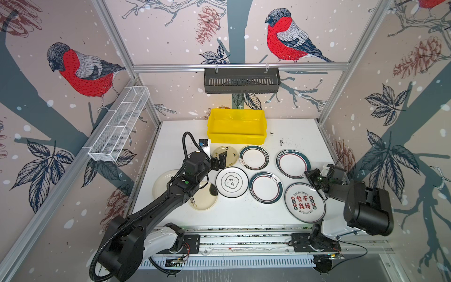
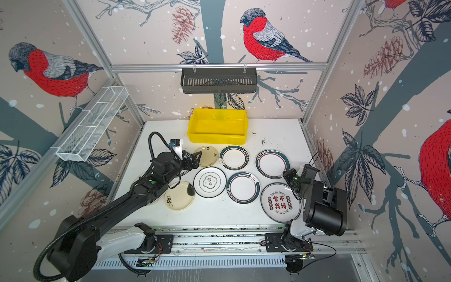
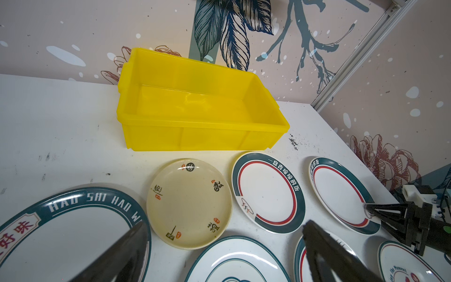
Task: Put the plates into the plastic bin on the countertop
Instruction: 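Lower the right gripper and pinch the green-rimmed plate's edge, tilting it up, then carry the plate toward the left gripper and grasp its rim with the left gripper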
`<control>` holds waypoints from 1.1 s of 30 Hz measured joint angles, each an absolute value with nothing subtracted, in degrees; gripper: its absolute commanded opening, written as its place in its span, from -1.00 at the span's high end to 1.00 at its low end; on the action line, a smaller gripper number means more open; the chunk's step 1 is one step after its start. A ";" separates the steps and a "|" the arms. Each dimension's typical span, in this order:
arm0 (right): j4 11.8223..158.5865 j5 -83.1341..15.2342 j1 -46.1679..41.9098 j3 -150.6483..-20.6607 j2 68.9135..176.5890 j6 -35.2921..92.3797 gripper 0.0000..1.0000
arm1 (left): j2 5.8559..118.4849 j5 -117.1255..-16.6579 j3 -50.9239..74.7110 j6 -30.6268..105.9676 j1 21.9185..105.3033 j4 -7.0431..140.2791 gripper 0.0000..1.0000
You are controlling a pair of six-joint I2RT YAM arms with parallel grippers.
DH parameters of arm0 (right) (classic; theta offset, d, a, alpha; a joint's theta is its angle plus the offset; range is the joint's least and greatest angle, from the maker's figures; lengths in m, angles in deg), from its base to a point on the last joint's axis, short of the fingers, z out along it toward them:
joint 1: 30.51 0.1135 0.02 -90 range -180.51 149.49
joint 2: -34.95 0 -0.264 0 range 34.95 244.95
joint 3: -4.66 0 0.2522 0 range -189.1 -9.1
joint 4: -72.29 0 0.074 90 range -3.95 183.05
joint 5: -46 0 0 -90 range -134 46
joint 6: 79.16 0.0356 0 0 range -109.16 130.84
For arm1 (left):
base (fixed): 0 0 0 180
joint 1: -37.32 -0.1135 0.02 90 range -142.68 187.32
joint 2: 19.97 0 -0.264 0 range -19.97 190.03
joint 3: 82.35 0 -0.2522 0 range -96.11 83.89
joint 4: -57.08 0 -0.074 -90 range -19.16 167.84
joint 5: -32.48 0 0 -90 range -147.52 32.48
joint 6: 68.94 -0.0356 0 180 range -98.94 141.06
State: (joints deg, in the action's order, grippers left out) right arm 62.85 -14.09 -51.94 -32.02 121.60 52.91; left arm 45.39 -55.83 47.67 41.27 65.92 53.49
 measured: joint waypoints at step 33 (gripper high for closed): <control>74.26 -16.56 -41.71 -35.03 93.93 55.62 1.00 | 51.47 -60.53 45.92 45.20 67.23 52.42 -0.94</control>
